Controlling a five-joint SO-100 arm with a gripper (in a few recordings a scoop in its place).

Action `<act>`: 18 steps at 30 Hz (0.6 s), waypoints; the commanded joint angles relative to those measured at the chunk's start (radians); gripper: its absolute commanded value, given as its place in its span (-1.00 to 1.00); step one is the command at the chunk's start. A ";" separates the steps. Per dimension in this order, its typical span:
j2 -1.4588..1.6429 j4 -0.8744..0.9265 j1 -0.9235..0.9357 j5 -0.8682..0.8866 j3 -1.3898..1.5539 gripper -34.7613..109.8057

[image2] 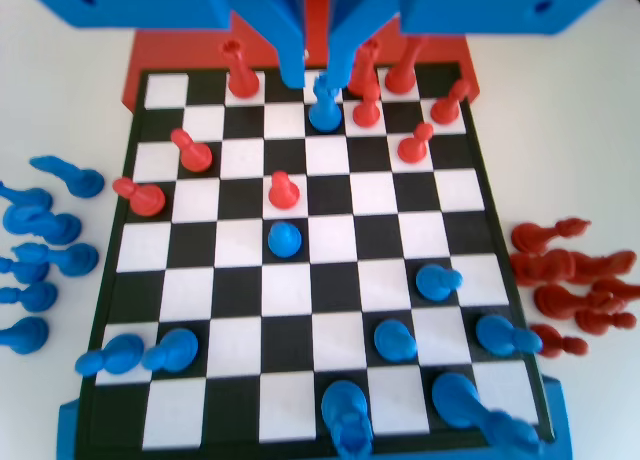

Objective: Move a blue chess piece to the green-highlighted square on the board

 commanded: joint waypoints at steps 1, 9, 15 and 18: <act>-0.006 -0.044 0.000 -0.015 -0.083 -0.43; -0.048 -0.097 -0.005 -0.054 -0.120 -0.43; -0.092 -0.164 0.028 -0.080 -0.110 -0.43; -0.143 -0.170 0.041 -0.078 -0.152 -0.42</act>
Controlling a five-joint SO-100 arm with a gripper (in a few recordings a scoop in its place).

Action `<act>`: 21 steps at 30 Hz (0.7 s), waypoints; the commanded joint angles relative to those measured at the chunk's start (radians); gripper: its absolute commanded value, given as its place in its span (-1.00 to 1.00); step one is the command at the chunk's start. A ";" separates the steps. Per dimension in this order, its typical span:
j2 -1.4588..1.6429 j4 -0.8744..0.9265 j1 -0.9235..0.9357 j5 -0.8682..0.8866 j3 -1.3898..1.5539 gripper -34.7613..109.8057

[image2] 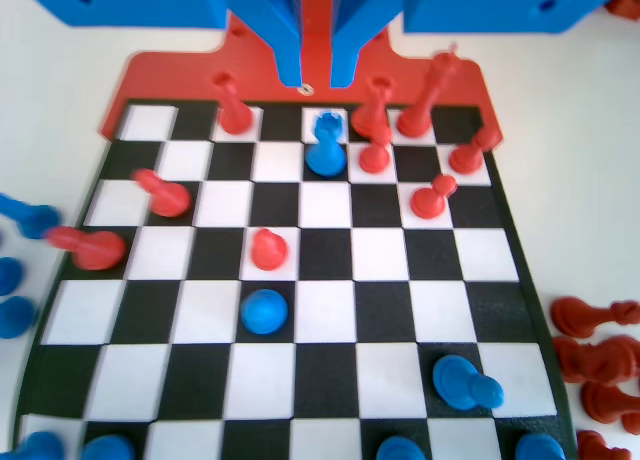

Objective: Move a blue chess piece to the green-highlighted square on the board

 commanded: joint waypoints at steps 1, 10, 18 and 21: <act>-0.011 -0.002 0.029 -0.018 -0.097 -0.42; -0.086 0.017 0.071 -0.023 -0.206 -0.40; -0.117 -0.006 0.069 -0.028 -0.210 -0.39; -0.126 -0.006 0.063 -0.034 -0.207 -0.39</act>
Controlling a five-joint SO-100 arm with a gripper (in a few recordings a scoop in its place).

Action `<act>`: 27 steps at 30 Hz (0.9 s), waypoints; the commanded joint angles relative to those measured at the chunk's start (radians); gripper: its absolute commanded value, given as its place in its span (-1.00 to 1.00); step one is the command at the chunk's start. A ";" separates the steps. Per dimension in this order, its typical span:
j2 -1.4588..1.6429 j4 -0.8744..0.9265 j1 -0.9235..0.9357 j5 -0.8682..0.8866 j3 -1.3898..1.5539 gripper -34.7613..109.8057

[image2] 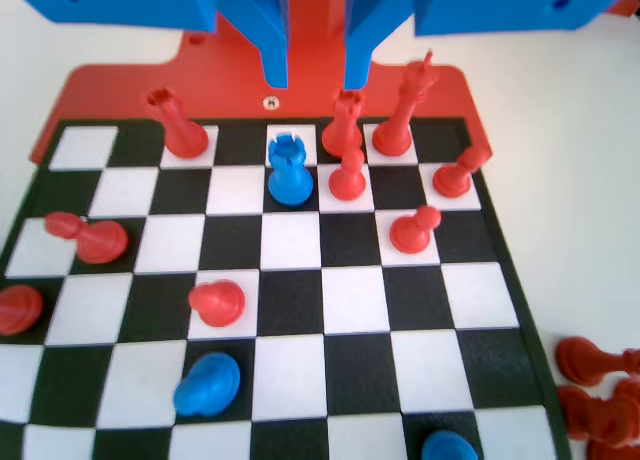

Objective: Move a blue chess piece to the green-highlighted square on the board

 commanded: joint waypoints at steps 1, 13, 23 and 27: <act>0.023 0.003 0.014 -0.020 -0.038 -0.39; -0.040 0.002 -0.005 -0.043 -0.020 -0.39; -0.040 0.003 -0.029 -0.038 -0.026 -0.39; -0.043 0.000 -0.029 -0.038 -0.028 -0.38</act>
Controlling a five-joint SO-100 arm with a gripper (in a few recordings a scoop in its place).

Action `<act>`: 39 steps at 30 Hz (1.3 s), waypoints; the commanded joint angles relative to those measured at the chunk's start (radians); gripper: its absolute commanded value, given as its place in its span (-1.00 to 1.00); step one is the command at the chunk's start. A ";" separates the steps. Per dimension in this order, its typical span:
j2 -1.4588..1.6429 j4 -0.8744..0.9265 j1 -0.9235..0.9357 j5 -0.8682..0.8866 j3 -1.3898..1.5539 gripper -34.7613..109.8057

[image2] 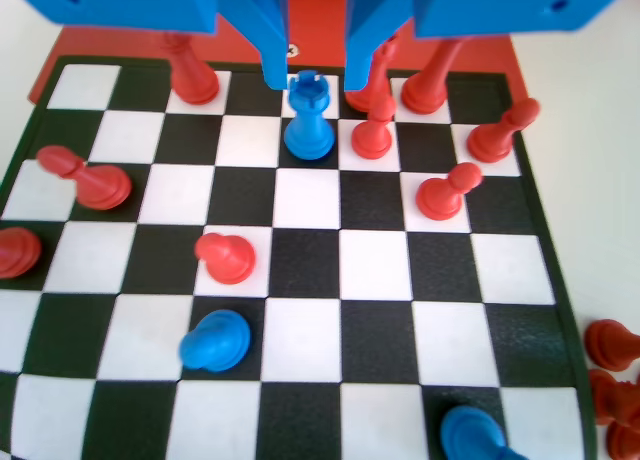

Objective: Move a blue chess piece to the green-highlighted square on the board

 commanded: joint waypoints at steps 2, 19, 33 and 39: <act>0.021 -0.005 0.009 -0.014 -0.028 -0.38; -0.005 -0.015 0.014 -0.015 -0.041 -0.38; -0.046 -0.026 0.009 -0.011 -0.064 -0.38; -0.049 -0.034 0.006 -0.005 -0.072 -0.38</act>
